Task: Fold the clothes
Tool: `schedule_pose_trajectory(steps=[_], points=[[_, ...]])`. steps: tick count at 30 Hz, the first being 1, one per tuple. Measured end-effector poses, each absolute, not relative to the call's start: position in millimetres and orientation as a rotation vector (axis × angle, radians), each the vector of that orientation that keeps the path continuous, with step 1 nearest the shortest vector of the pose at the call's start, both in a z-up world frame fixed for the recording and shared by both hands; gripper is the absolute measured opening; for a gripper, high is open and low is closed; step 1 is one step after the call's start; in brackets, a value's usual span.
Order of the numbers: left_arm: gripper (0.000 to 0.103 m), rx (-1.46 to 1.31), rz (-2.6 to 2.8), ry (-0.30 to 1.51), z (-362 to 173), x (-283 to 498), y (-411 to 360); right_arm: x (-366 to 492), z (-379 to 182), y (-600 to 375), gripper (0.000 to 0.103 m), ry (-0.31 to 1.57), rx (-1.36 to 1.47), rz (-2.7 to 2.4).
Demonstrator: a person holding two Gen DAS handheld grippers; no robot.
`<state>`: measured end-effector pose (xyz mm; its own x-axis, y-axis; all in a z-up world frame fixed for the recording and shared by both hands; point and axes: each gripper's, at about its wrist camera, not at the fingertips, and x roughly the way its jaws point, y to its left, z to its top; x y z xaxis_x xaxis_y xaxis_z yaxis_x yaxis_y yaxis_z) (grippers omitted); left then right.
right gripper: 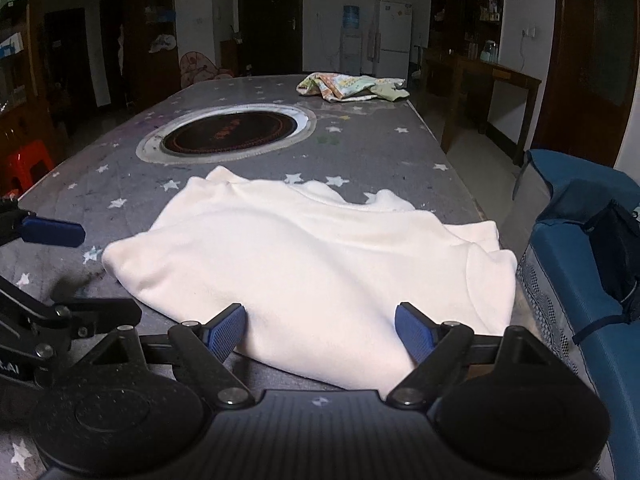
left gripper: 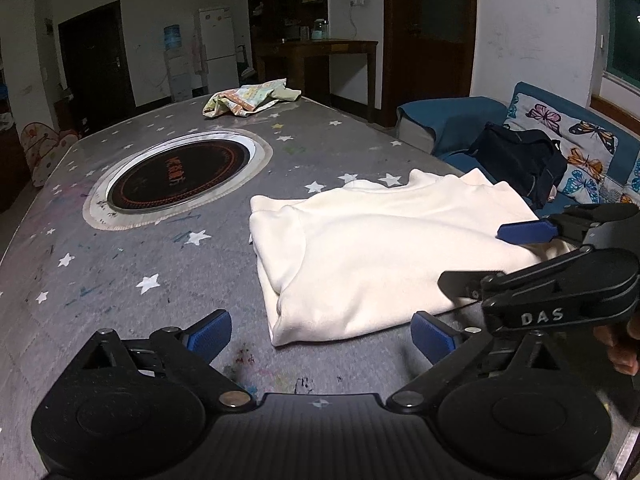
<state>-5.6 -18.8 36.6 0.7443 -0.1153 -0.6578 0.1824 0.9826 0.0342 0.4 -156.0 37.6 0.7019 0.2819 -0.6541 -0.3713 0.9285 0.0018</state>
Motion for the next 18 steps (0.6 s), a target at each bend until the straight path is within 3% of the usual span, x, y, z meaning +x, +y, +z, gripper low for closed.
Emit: schedule_pose_trajectory(steps=[10,18], points=[[0.103,0.092,-0.153,0.703,37.8,-16.4,-19.8,-19.9,48.1,-169.8,0.086,0.687,-0.081,0.34],[0.103,0.065,-0.143,0.707,40.8,-26.4,-20.0,-40.6,49.6,-177.9,0.095,0.683,-0.067,0.317]])
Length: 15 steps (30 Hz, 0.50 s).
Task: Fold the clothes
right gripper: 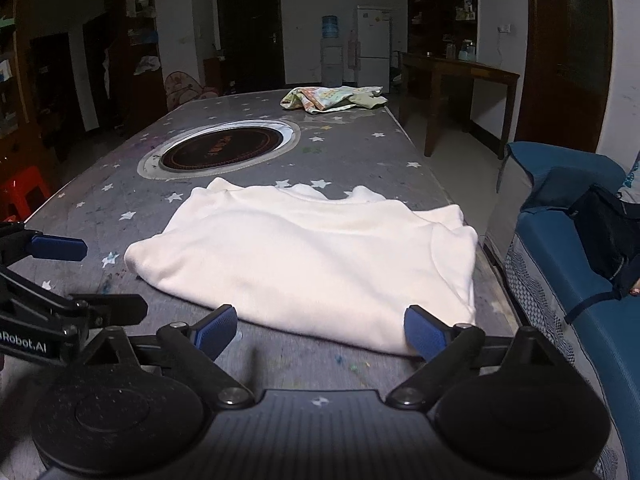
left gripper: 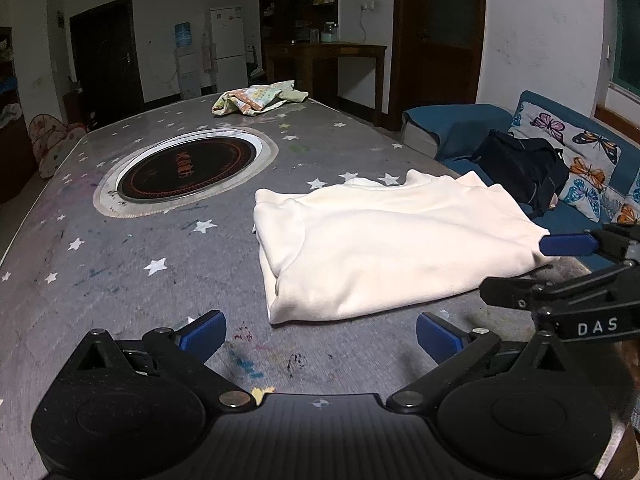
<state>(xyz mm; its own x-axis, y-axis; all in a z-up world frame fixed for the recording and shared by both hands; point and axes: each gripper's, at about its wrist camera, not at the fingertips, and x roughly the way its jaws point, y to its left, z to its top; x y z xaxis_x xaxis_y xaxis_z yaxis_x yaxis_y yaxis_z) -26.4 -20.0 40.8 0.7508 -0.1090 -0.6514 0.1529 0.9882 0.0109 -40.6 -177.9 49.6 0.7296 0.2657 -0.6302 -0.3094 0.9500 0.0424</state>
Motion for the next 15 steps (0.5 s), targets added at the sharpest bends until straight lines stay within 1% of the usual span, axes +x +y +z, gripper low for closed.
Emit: schedule_pose_trajectory(steps=[15], points=[[0.103,0.064,-0.13,0.693,45.3,-54.1,-26.3,-73.1,49.7,-182.6,0.1,0.668,-0.054,0.293]])
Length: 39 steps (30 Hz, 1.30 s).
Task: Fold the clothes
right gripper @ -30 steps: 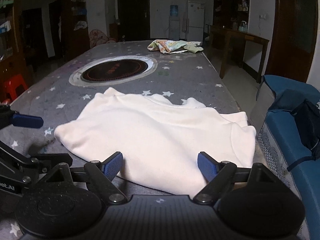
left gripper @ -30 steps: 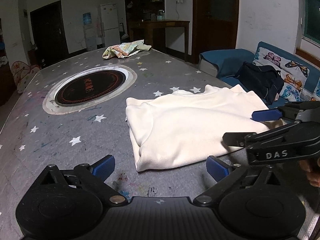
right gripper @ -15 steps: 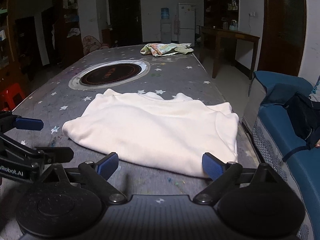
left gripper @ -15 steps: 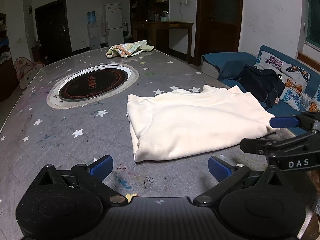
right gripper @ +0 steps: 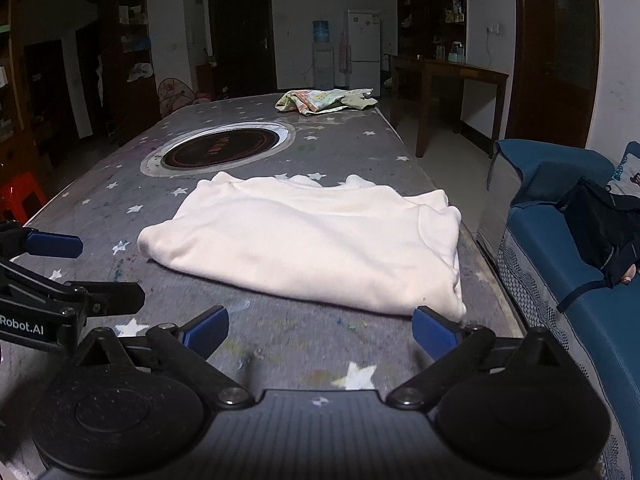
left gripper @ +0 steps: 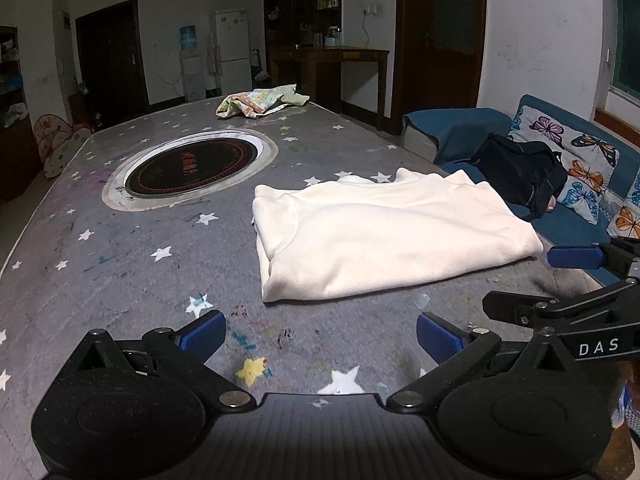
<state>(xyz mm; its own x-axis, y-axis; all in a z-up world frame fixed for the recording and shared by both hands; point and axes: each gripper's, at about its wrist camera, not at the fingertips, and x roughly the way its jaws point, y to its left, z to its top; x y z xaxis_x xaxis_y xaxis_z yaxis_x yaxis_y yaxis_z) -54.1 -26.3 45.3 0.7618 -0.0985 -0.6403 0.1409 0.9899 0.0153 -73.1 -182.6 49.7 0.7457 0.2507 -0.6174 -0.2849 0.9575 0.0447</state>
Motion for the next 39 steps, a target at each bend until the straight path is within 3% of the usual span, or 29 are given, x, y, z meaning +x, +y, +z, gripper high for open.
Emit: schedule_pose_trajectory(steps=[39], points=[[0.103,0.087,-0.102,0.649,51.6,-99.4,-40.8,-123.4,54.8,-190.8,0.103,0.619,-0.026,0.275]])
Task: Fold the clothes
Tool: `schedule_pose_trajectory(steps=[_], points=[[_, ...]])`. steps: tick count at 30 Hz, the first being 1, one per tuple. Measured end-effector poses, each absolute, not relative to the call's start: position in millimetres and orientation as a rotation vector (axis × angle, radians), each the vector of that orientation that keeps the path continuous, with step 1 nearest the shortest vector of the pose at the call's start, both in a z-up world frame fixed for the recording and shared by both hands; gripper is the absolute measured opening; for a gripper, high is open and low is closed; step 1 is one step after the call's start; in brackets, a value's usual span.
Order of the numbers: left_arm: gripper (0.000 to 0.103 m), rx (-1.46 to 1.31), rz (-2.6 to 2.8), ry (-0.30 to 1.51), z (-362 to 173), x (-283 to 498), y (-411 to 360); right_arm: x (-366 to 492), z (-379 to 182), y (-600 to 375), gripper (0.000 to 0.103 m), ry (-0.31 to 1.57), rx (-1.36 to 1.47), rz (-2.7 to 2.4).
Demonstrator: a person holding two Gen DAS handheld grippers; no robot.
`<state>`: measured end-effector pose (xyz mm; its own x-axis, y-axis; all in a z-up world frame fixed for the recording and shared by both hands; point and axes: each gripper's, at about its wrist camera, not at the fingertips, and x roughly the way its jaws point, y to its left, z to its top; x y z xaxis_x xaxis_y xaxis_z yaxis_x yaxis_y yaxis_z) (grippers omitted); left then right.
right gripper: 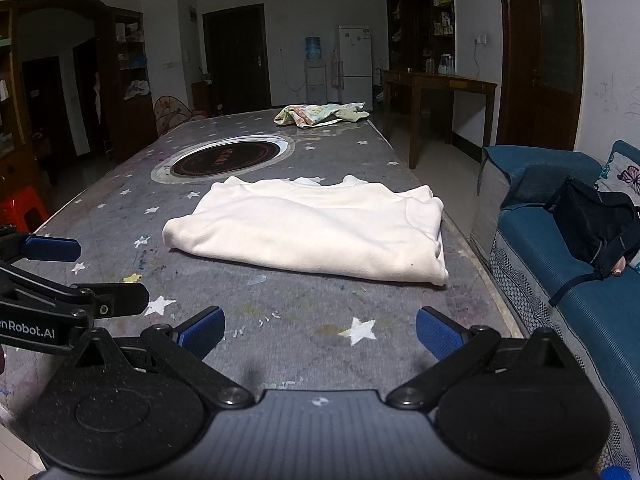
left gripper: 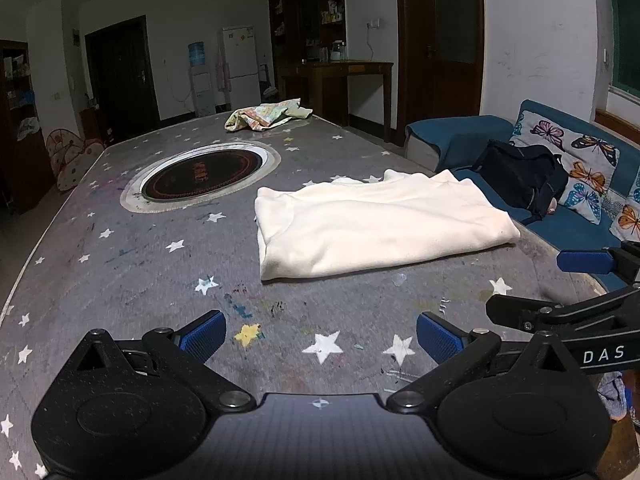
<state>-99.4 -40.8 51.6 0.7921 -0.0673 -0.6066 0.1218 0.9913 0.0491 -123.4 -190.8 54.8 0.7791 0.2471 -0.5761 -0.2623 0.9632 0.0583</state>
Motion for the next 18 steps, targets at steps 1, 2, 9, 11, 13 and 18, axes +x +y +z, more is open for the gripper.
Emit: schedule_pose_trajectory(steps=[1,2,9,11,13,18], points=[[0.103,0.086,-0.101,0.649,51.5,-100.1,-40.6,-124.0,54.6,-190.8,0.103,0.619,-0.025,0.276],[0.103,0.085,-0.101,0.649,51.4,-100.7,-40.3,-124.4,54.4,-190.8,0.103,0.618,-0.024,0.276],[0.103,0.088,-0.101,0.65,50.9,-103.3,-41.2,-126.5,52.7,-191.5,0.103,0.617,-0.018,0.276],[0.103,0.088,-0.101,0.65,50.8,-103.8,-41.1,-127.0,52.5,-191.3,0.103,0.616,-0.017,0.276],[0.103,0.089,-0.1,0.648,50.8,-104.1,-41.2,-127.3,52.6,-191.7,0.103,0.615,-0.016,0.276],[0.103,0.088,-0.097,0.645,51.4,-104.3,-40.5,-127.2,53.6,-191.5,0.103,0.611,-0.017,0.276]])
